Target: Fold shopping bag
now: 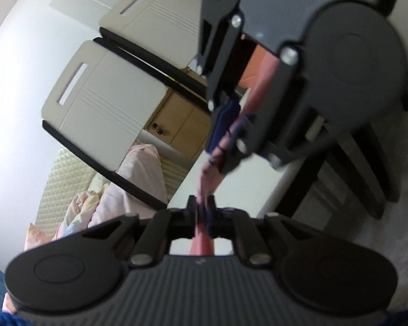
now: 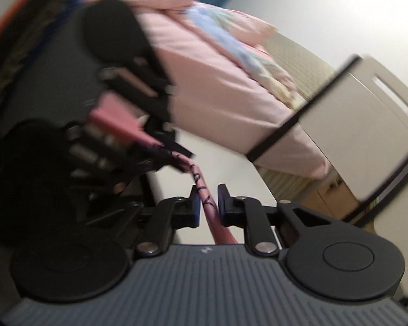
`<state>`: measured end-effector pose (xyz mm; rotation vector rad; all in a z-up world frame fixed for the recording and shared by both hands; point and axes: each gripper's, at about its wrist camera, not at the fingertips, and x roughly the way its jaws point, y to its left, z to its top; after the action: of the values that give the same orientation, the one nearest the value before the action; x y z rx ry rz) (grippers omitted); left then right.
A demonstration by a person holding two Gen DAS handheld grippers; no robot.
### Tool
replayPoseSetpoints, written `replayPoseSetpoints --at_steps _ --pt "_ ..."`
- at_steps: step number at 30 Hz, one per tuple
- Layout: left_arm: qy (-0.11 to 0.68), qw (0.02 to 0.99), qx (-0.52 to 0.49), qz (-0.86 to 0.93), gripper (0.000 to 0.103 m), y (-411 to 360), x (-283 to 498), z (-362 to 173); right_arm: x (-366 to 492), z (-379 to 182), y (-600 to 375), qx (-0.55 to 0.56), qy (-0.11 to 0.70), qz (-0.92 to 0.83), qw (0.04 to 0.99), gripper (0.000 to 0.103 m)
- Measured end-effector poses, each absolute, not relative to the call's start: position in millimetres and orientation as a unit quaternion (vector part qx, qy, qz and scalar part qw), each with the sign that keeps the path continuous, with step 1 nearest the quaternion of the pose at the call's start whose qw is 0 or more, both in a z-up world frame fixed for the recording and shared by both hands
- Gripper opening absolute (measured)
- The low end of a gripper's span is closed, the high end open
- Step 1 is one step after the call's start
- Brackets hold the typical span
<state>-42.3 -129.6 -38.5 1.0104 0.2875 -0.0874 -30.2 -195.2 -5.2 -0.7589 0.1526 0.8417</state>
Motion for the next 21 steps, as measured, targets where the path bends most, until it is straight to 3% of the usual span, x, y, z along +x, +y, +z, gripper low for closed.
replayPoseSetpoints --at_steps 3,5,6,10,15,21 --pt "0.142 0.877 0.458 -0.037 0.026 -126 -39 -33 -16 9 -200 -0.29 0.09 0.387 0.871 0.013" --pt "0.157 0.901 0.401 -0.051 0.027 -119 -36 -21 -11 16 -206 -0.25 0.092 0.374 0.888 0.014" --pt "0.163 0.915 0.363 -0.061 0.028 -115 -35 -13 -7 19 -208 -0.226 0.094 0.367 0.897 0.014" --pt "0.171 0.96 0.185 -0.119 0.049 -89 -33 17 7 26 -214 -0.131 0.108 0.353 0.92 0.014" --pt "0.157 0.97 -0.01 -0.186 0.061 -47 -31 41 33 27 -239 0.065 0.149 0.38 0.91 0.015" --pt "0.159 0.933 -0.197 -0.256 0.063 1 -20 45 62 16 -273 0.264 0.194 0.437 0.837 0.015"
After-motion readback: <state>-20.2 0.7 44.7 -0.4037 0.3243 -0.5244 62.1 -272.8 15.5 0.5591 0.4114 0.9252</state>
